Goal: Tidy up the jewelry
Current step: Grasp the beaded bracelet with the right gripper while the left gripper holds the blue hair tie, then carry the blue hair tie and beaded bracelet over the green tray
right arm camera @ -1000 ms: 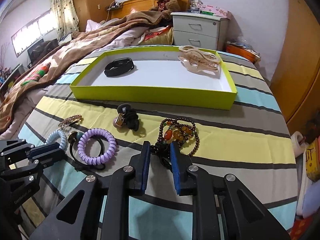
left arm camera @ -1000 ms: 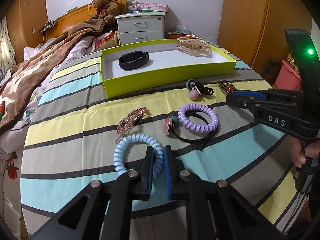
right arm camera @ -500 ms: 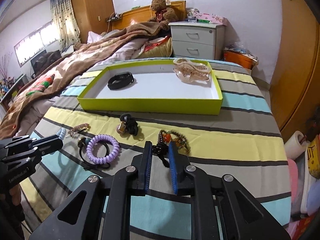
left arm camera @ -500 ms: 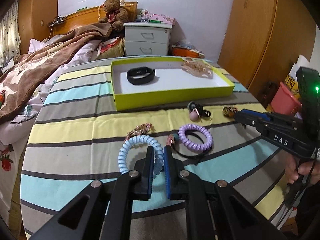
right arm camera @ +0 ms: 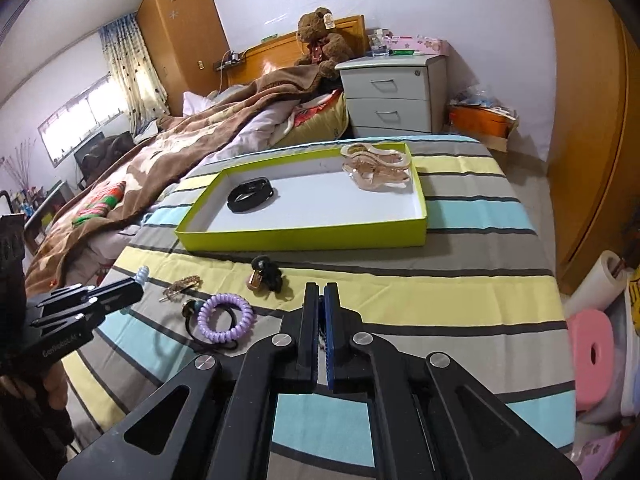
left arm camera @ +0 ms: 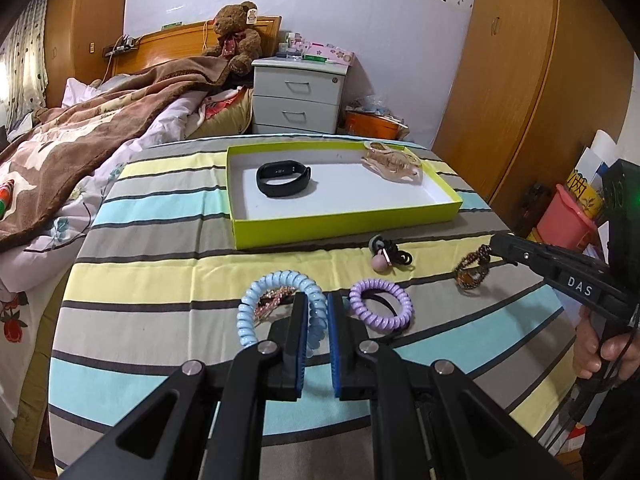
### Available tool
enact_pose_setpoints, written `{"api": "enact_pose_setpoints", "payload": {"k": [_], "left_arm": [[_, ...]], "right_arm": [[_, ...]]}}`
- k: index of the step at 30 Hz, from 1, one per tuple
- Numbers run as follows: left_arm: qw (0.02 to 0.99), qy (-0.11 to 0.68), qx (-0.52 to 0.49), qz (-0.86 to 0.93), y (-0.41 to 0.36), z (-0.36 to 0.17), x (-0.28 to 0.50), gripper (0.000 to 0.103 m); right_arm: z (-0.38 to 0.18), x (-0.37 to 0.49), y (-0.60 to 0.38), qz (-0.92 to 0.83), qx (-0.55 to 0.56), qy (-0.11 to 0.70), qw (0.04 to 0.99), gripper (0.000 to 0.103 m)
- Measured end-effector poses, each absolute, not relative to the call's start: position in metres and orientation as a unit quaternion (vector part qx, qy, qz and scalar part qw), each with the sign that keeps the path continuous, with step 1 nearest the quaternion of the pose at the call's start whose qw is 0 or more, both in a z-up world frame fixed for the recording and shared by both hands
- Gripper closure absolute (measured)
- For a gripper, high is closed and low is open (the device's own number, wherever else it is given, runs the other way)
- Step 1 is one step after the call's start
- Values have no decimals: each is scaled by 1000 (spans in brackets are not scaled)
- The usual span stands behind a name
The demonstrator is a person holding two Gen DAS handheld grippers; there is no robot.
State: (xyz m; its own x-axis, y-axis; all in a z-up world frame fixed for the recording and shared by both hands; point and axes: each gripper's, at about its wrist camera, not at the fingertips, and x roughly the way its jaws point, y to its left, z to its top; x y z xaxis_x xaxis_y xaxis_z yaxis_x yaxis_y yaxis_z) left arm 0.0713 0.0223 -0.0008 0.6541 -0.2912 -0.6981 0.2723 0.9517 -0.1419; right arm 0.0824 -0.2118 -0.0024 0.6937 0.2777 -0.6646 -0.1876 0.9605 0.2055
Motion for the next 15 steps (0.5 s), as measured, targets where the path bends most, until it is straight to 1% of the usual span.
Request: {"api": "enact_pose_setpoints", "payload": {"k": [7, 15], "left_arm": [[909, 387, -13, -154, 21, -1, 72, 93], [912, 379, -14, -155, 20, 7, 74, 93]], "right_arm": [[-9, 80, -223, 124, 63, 372, 918, 101], [15, 79, -226, 136, 75, 347, 925, 101]]}}
